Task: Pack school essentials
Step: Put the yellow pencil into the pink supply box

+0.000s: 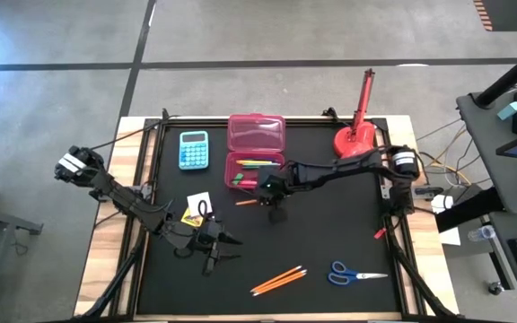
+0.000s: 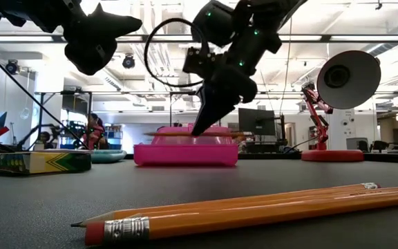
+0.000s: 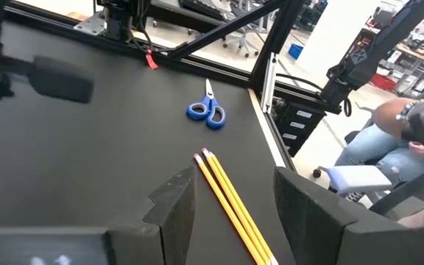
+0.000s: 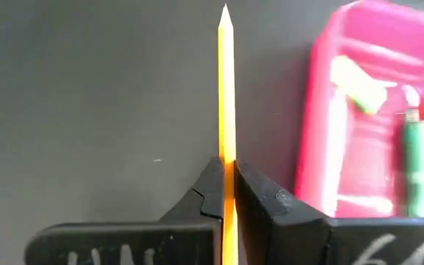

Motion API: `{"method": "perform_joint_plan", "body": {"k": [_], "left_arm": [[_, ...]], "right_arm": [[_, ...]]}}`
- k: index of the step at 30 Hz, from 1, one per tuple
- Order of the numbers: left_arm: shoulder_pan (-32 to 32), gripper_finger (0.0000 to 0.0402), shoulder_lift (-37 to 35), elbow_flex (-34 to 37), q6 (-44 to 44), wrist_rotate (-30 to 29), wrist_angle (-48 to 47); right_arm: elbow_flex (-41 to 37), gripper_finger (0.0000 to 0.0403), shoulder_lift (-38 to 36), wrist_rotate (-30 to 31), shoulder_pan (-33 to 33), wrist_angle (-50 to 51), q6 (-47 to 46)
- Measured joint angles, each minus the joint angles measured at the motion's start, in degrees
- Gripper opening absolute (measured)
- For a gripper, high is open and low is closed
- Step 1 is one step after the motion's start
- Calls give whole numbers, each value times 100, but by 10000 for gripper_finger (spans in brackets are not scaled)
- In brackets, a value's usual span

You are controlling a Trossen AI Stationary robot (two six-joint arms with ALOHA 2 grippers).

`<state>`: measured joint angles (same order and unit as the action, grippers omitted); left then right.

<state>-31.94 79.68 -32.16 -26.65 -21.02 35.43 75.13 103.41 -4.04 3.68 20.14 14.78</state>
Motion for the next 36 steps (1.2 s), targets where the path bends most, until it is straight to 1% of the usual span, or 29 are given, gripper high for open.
{"method": "perform_joint_plan", "body": {"k": [5,10,13,23,28,36], "left_arm": [[2,164,0,0,0,-2,1],[2,164,0,0,0,-4,4],[2,164,0,0,0,-6,1],[4,164,0,0,4,-7,-27],[4,164,0,0,4,-7,-45],[4,164,0,0,4,-48,-45]], "right_arm": [[13,9,-134,409,362,-330,92],[9,9,86,418,817,-827,127],[9,9,285,407,985,-1059,108],[50,9,881,388,1024,-1356,167],[54,8,892,379,1024,-1475,134],[46,8,881,334,1024,-1936,84]]}}
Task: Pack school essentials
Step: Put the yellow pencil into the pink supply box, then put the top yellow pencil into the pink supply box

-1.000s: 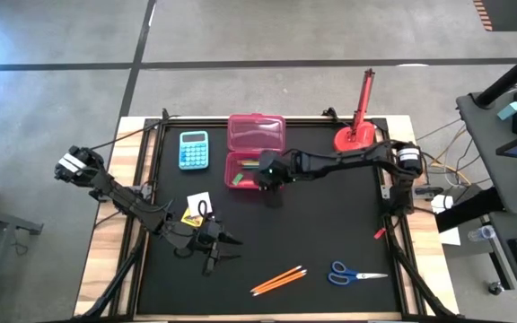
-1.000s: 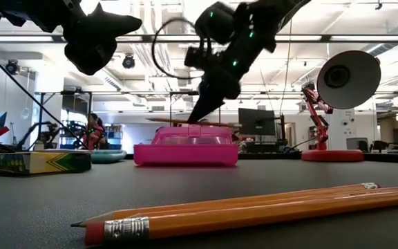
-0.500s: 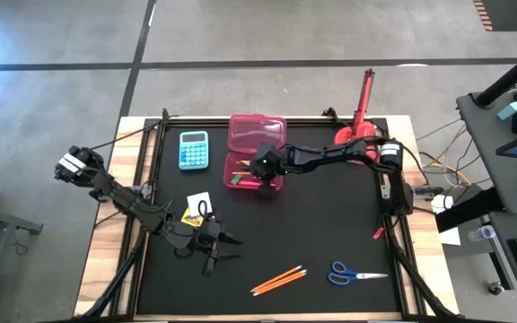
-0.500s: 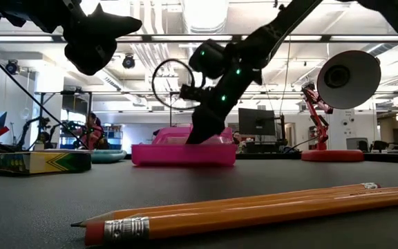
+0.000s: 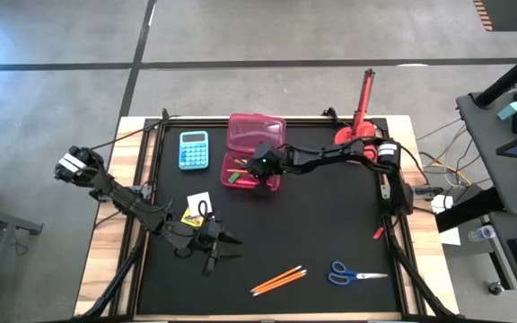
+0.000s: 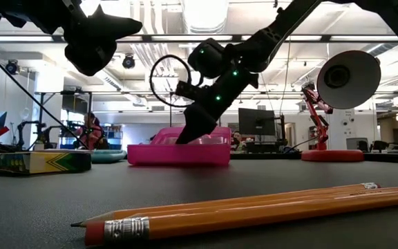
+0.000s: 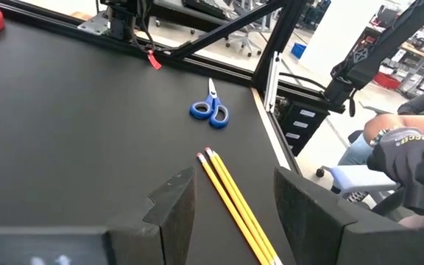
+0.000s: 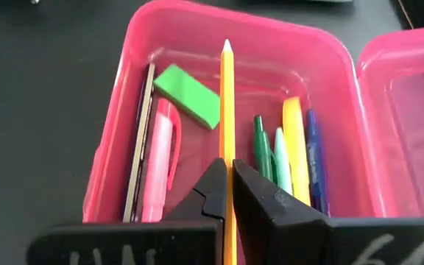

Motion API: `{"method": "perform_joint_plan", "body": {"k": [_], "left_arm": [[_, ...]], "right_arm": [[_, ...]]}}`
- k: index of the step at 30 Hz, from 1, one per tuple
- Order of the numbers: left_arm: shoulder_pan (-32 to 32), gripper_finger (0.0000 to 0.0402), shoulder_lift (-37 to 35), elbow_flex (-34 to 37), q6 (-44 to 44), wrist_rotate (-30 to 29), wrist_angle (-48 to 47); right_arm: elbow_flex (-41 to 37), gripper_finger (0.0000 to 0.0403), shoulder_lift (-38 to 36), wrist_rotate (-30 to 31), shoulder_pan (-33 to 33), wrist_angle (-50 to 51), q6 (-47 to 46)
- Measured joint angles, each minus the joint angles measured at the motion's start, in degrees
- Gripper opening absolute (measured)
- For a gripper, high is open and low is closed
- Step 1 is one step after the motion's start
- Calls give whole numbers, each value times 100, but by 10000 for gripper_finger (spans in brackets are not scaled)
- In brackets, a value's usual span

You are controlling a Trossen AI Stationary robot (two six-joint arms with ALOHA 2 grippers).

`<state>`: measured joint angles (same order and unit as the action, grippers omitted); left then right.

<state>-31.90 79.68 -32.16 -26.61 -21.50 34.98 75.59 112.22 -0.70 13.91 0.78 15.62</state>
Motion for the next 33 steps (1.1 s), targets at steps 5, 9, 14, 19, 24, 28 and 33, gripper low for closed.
{"method": "perform_joint_plan", "body": {"k": [5,9,14,19,24,28,33], "left_arm": [[0,164,0,0,0,1,1],[0,164,0,0,0,0,1],[0,164,0,0,0,2,2],[0,164,0,0,-4,2,2],[0,164,0,0,-7,2,2],[-2,164,0,0,-9,2,2],[-2,164,0,0,-9,1,4]], "right_arm": [[0,8,7,-144,0,30,-76],[-21,8,7,-148,0,68,-232],[-28,19,7,-148,-14,65,-421],[-31,58,7,-148,-15,109,-459],[16,104,1,-112,-15,451,-460],[296,129,-253,-80,-36,1385,-457],[295,130,-819,-84,-347,2311,-470]]}}
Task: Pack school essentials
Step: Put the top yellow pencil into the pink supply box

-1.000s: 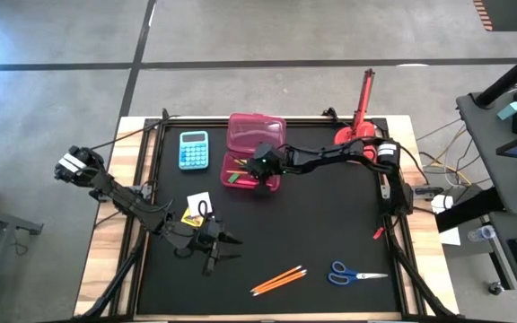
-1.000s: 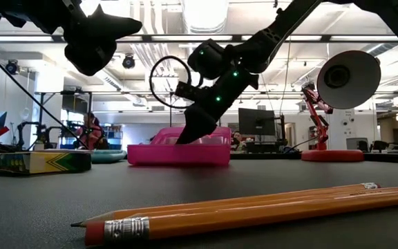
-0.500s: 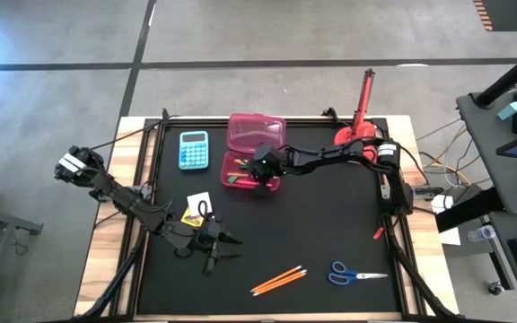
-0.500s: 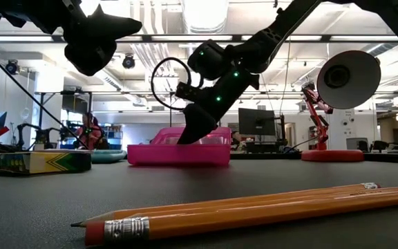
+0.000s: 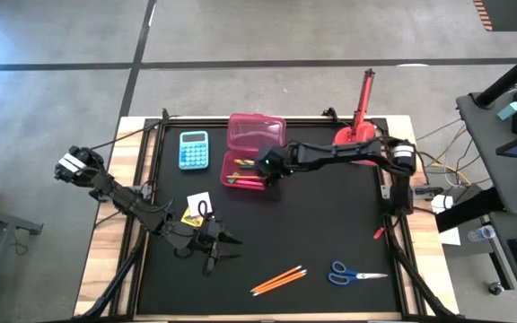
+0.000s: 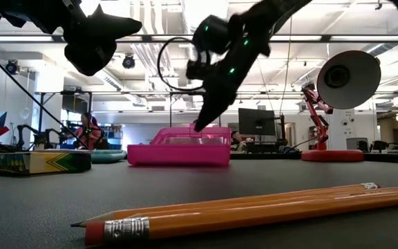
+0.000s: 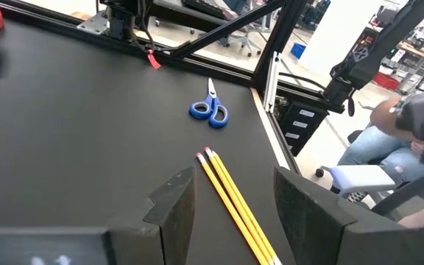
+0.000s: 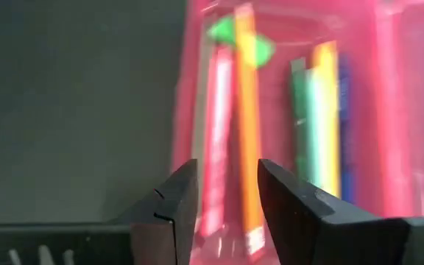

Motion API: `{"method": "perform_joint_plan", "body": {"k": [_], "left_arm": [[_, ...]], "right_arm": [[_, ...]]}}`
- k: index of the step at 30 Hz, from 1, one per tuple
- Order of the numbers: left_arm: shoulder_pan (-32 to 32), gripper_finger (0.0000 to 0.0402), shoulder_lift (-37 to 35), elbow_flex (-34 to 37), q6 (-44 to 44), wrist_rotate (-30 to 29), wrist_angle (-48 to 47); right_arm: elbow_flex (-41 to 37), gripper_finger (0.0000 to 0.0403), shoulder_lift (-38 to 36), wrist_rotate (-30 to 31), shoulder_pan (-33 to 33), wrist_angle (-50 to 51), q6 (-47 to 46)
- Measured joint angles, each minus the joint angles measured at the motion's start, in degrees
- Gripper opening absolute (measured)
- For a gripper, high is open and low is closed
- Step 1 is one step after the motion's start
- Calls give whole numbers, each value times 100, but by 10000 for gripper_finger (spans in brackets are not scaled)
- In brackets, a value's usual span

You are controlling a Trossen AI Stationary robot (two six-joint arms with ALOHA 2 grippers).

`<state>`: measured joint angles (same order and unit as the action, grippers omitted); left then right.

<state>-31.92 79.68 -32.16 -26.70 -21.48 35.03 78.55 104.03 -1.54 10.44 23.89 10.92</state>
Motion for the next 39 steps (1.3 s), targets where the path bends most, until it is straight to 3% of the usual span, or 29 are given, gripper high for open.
{"method": "perform_joint_plan", "body": {"k": [10,19,33,39], "left_arm": [[0,164,0,0,-2,1,0],[-7,164,0,0,-150,1,2],[-42,164,0,0,-468,-9,56],[-42,164,0,0,-493,-41,72]], "right_arm": [[-997,111,-774,-47,-1716,264,-830],[-1897,113,-971,5,-3222,-847,-2038],[-2584,113,-934,34,-4031,-1910,-2398],[-2741,105,-892,671,-4158,-1995,-2389]]}}
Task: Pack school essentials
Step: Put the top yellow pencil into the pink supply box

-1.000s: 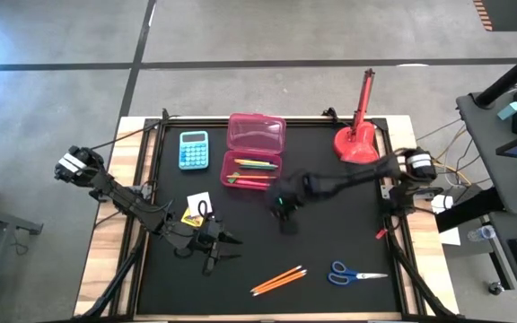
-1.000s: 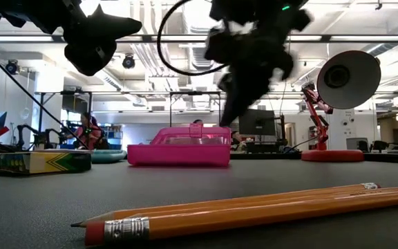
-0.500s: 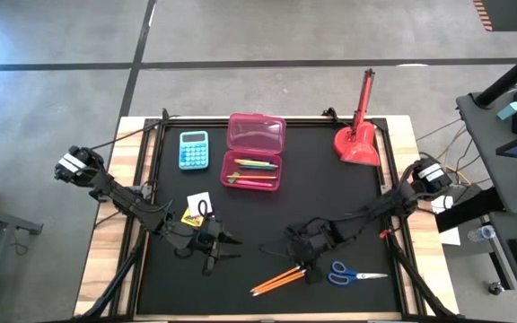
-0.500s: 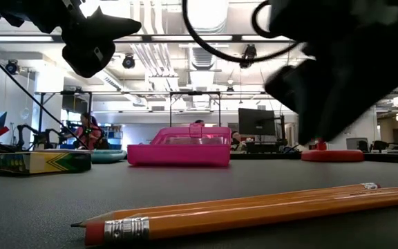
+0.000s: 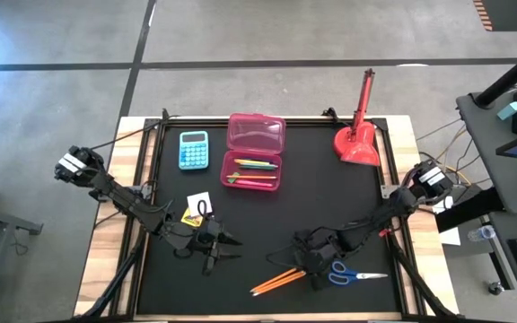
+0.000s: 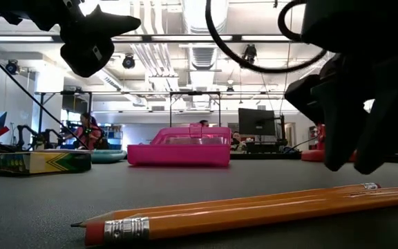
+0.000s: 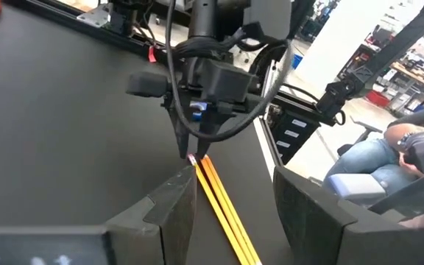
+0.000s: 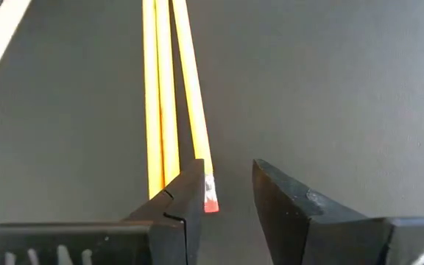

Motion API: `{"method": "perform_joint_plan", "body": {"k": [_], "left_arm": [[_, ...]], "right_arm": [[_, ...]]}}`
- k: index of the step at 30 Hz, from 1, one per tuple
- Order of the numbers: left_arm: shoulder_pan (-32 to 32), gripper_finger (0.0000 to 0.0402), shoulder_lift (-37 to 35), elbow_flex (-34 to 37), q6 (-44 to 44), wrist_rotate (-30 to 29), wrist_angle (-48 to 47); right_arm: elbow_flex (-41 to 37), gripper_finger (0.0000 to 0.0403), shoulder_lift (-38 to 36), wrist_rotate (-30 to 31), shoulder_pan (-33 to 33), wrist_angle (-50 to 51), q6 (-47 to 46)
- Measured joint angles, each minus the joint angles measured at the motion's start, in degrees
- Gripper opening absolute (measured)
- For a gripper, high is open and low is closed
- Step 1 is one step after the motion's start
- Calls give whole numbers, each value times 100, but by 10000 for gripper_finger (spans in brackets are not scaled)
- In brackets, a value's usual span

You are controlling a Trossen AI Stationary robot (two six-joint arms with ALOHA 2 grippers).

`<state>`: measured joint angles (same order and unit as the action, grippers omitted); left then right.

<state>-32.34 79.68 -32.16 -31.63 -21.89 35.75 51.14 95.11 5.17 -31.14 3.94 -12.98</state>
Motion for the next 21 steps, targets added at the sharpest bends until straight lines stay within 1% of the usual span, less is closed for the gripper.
{"method": "perform_joint_plan", "body": {"k": [10,21], "left_arm": [[-2,164,0,0,-114,-66,-20],[-1,164,0,0,-112,-63,-24]], "right_arm": [[-344,104,26,2,1,-627,-149],[-357,85,306,47,0,-707,-263]]}}
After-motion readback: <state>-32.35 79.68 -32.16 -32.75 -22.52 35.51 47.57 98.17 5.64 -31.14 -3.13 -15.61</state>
